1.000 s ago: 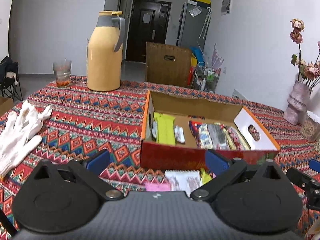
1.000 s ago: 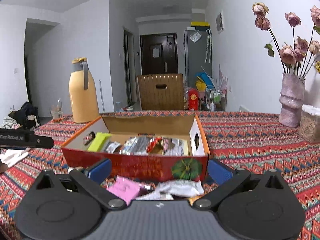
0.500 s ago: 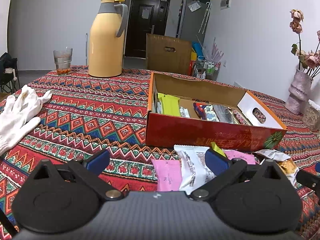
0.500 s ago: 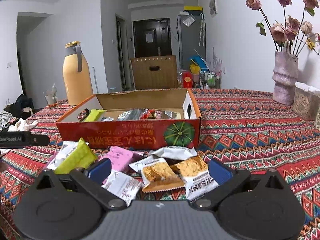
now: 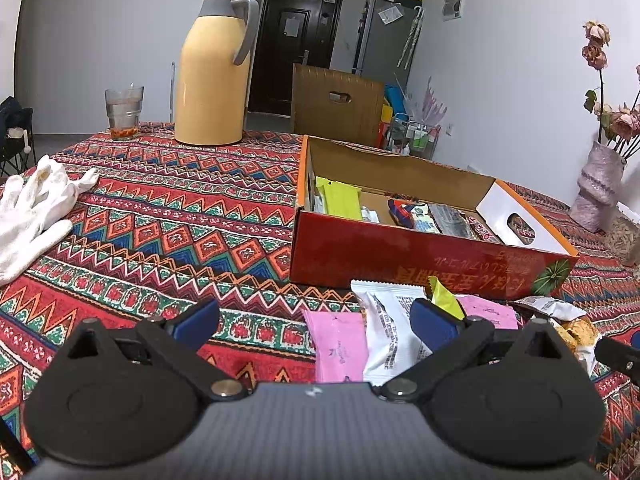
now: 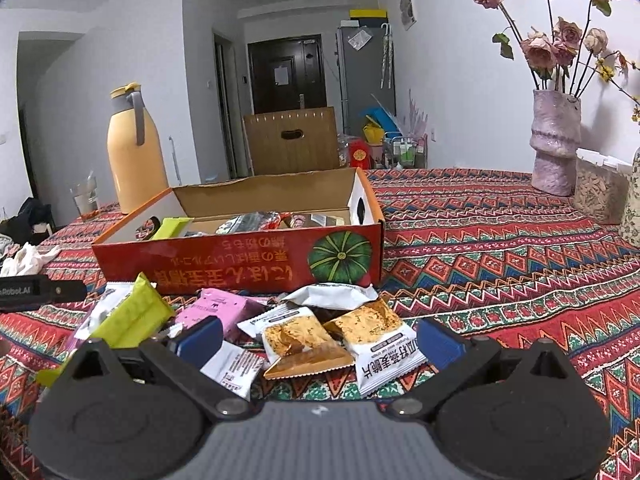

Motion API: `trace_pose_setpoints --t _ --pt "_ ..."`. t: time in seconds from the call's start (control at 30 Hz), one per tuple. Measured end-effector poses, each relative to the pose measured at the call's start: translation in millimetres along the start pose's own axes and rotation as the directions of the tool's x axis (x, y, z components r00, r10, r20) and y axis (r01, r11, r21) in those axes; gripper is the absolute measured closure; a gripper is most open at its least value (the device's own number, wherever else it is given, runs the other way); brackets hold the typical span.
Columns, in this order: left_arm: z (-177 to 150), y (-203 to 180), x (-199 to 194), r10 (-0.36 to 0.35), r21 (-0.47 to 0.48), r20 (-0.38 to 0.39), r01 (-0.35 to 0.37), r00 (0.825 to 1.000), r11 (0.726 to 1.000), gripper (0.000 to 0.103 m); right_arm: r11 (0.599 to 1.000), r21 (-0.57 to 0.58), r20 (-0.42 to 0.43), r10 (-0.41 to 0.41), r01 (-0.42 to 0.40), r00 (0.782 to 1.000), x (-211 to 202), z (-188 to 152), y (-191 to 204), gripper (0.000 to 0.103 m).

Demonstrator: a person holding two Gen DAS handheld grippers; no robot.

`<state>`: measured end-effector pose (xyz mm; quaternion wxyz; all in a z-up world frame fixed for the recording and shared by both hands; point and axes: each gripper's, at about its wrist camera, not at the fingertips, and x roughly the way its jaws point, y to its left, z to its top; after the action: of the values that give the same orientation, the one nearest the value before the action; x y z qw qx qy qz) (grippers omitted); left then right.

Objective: Organize snacks
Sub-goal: 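Move both grippers back over the remaining snack pile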

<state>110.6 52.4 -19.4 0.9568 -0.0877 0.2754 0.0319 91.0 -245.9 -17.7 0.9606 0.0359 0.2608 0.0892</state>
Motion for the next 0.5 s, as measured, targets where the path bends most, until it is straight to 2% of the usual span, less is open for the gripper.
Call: trace_pose_setpoints --t 0.3,0.5 --pt "-0.3 2.2 -2.0 -0.014 -0.012 0.007 0.014 1.0 1.0 0.0 1.0 -0.001 0.027 -0.019 0.019 0.999 2.7 -3.1 -2.7 0.0" --pt "-0.3 3.7 -2.7 -0.021 -0.02 0.01 0.021 1.0 1.0 0.0 0.999 -0.003 0.009 -0.05 0.05 0.999 4.6 -0.1 -7.9 0.0"
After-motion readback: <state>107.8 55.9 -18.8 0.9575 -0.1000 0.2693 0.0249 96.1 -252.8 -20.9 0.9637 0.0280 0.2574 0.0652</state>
